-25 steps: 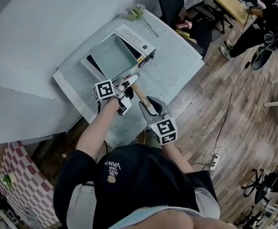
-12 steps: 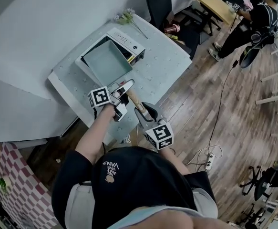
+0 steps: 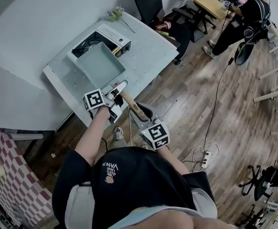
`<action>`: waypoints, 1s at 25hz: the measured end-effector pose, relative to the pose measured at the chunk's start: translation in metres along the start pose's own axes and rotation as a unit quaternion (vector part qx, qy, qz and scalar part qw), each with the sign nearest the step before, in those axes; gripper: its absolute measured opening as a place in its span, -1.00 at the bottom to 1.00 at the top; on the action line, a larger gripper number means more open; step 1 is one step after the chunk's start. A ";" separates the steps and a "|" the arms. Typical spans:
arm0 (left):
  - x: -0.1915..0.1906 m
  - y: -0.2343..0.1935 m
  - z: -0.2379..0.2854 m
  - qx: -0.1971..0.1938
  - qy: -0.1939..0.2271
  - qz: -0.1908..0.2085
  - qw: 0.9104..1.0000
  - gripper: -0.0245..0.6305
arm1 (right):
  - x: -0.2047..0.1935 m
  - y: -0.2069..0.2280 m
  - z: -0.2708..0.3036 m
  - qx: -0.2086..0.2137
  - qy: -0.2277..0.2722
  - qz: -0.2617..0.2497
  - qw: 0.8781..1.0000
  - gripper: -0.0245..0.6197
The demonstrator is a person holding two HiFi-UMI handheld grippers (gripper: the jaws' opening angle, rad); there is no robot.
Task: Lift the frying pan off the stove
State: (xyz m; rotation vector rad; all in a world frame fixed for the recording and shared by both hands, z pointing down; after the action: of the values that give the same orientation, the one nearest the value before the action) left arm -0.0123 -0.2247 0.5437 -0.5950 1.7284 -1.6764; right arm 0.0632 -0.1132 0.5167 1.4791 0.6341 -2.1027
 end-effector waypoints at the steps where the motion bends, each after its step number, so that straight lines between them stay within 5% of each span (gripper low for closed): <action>1: -0.010 0.002 0.000 0.001 0.003 0.001 1.000 -0.34 | -0.003 -0.001 -0.010 0.003 0.002 -0.002 1.000 -0.50; 15: -0.118 0.010 -0.029 0.022 0.052 0.008 0.998 -0.34 | -0.040 -0.028 -0.111 0.055 0.018 -0.006 0.998 -0.50; 25: -0.143 0.015 -0.063 0.017 0.064 0.004 0.998 -0.34 | -0.042 -0.063 -0.134 0.064 0.015 -0.021 0.998 -0.50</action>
State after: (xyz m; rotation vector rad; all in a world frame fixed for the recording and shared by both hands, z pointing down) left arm 0.0426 -0.0775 0.5471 -0.4721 1.7853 -1.7685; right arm 0.1327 0.0239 0.5214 1.5814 0.5538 -2.1941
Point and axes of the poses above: the fingertips, and each gripper's own axes: z forward along the fingers, y to its right, x out of its top, the point moved 2 cm from there along -z, backward along the fingers, and after that the axes turned 11 degrees about -z, right-handed, at the moved point
